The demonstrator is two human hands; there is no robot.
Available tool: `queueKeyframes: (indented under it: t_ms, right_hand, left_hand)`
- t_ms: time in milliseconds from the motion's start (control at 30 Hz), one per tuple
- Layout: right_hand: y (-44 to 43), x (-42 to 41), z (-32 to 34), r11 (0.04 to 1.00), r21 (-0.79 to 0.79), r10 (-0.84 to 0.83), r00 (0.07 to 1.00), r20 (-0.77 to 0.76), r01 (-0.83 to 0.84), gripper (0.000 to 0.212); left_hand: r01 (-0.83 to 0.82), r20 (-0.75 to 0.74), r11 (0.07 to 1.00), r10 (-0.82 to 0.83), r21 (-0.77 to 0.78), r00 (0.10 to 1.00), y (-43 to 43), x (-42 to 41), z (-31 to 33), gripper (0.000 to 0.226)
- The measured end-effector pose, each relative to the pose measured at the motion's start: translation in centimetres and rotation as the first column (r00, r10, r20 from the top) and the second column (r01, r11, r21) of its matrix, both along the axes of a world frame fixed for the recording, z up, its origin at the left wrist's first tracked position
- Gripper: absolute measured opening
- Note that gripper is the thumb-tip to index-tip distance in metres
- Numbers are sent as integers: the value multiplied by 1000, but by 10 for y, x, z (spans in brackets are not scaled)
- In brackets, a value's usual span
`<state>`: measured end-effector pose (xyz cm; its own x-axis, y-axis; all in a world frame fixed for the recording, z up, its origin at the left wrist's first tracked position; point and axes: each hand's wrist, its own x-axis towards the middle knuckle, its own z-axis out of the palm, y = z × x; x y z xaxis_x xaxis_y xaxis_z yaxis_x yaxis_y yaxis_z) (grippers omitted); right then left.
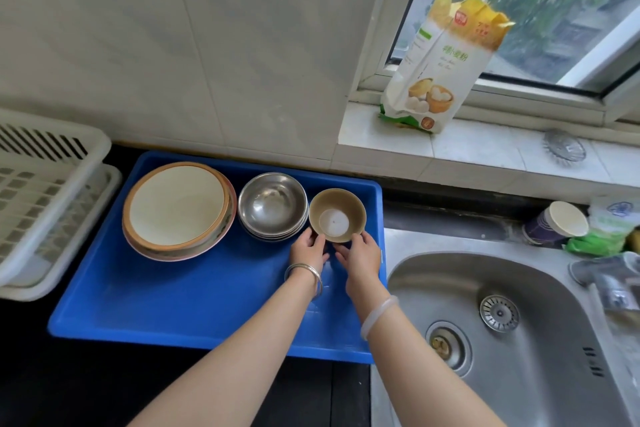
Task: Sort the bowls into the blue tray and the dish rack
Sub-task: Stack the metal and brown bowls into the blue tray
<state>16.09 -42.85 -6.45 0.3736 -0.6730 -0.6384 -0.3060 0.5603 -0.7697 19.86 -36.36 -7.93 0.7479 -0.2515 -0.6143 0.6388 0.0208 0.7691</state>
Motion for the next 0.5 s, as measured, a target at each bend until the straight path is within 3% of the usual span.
queueKeyframes:
  t_ms: [300,500]
  right_hand:
    - [-7,0,3,994,11,105,994,0,-105,21]
    - [-1,-16,12,982,-10,189,978,-90,-191,20]
  left_hand:
    - [57,47,998,-59,24,997,0,2,0,24]
    - [213,132,948,-248,235,960,23,-8,10,42]
